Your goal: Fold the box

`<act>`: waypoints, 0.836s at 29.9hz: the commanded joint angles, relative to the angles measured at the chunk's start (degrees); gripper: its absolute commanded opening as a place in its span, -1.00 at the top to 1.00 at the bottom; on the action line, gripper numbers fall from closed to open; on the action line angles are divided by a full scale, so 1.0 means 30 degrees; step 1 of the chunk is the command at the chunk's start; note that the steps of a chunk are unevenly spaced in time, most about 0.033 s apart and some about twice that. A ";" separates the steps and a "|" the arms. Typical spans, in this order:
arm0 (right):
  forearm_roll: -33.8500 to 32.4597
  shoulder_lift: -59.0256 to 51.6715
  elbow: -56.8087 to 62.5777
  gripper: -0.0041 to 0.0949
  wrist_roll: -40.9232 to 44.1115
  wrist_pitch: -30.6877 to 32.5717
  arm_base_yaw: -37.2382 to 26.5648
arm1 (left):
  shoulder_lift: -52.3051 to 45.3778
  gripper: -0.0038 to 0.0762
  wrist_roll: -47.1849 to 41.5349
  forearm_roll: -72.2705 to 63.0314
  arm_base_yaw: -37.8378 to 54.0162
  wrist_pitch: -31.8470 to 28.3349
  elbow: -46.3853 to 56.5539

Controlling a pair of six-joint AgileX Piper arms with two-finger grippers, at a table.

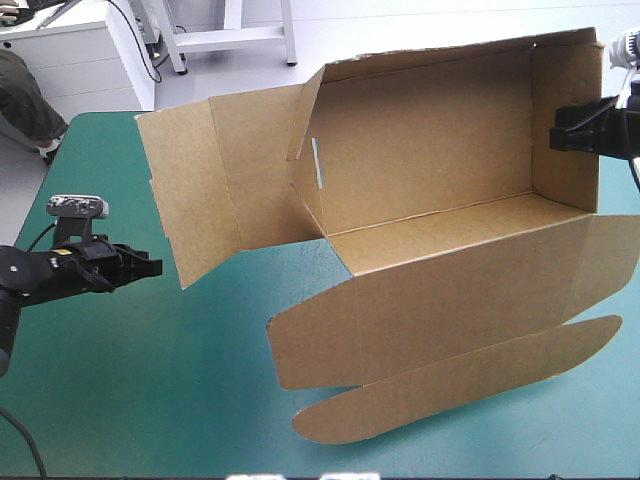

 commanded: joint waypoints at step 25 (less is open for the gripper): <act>0.0668 -0.0570 0.0359 0.96 0.0472 0.0187 0.2404 | 0.5431 -0.38 1.1461 -1.8542 0.1521 0.8369 0.3680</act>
